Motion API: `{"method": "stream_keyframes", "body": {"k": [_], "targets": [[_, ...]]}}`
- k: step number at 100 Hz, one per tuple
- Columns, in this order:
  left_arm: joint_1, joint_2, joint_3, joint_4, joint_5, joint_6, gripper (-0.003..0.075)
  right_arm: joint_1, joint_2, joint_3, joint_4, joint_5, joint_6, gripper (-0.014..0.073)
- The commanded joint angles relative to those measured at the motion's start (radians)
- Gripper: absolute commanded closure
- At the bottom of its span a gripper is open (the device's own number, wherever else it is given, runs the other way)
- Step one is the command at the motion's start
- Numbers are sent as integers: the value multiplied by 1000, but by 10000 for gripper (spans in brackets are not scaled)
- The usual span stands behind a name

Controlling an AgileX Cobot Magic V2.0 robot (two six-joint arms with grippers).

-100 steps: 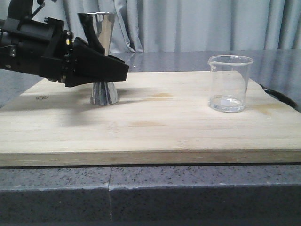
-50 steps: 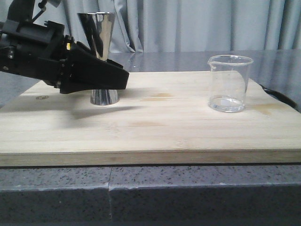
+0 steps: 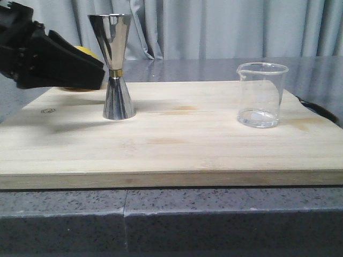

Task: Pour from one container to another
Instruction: 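Withdraw the left gripper up and away from the jigger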

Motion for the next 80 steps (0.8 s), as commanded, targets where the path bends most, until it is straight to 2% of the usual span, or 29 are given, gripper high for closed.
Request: {"method": "stream_keyframes", "body": {"k": [1,20,30,43,52,59,64,72,80], "targets": [[31,-77,-28,9,121,-57,201,-7,-35,-33,58,-17,-7,52],[144,-183,-28,66,121,-101,206,-7,-35,-33,58,-13,-5,52],[221,-249,-28,28,121,-169,209,-7,-35,-33,107,61,71,52],[318,-311,-28,-163,121,-186,252,-7,-35,-37,247,277,76,52],[389,-338,-44,-319,92,-186,274,-7,-35,-70,277,450,75,52],[439,-347,-72,-409,30,-186,279,-7,-35,-107,277,597,75,52],[466,-358,-106,-412,-35,-186,279,-7,-35,-143,277,719,75,52],[490,-370,-173,-412,-192,-186,279,-7,-35,-197,277,890,75,52],[491,-380,-246,-412,-371,-186,279,-7,-35,-256,254,998,75,52]]}}
